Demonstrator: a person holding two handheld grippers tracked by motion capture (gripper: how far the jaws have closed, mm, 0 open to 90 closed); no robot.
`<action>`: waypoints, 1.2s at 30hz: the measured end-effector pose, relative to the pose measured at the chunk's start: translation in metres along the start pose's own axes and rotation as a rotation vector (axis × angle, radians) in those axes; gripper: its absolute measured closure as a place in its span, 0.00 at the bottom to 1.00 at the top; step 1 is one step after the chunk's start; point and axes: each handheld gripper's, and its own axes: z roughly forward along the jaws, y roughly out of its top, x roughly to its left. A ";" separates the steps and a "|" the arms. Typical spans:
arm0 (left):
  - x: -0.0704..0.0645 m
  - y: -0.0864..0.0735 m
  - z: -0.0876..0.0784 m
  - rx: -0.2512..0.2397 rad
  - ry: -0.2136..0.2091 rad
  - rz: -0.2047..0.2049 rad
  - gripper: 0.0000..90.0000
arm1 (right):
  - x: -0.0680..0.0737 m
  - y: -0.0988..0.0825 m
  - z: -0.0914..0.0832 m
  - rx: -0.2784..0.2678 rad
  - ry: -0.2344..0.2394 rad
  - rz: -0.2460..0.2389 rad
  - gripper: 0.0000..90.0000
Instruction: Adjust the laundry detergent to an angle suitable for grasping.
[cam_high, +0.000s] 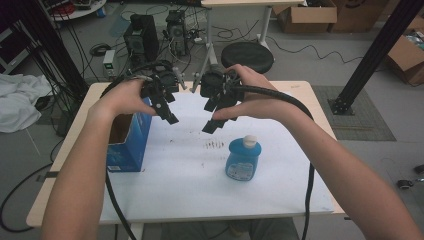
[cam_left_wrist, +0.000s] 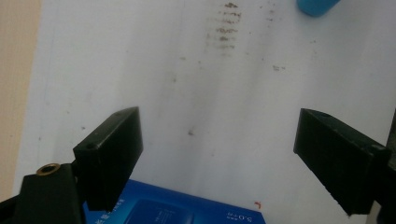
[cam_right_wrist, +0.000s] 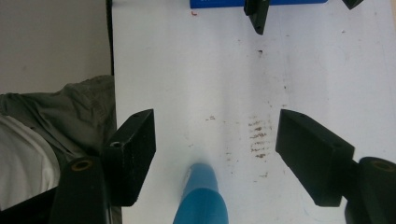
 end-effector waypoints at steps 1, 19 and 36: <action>0.000 0.000 0.000 0.000 0.000 0.000 0.18 | 0.000 0.000 0.000 -0.001 0.002 -0.001 0.32; 0.000 0.004 -0.002 0.001 0.002 0.004 0.18 | 0.003 -0.005 -0.005 -0.009 0.004 -0.007 0.31; -0.001 0.007 -0.001 0.001 0.002 0.008 0.18 | 0.000 -0.007 -0.006 -0.017 0.010 -0.007 0.30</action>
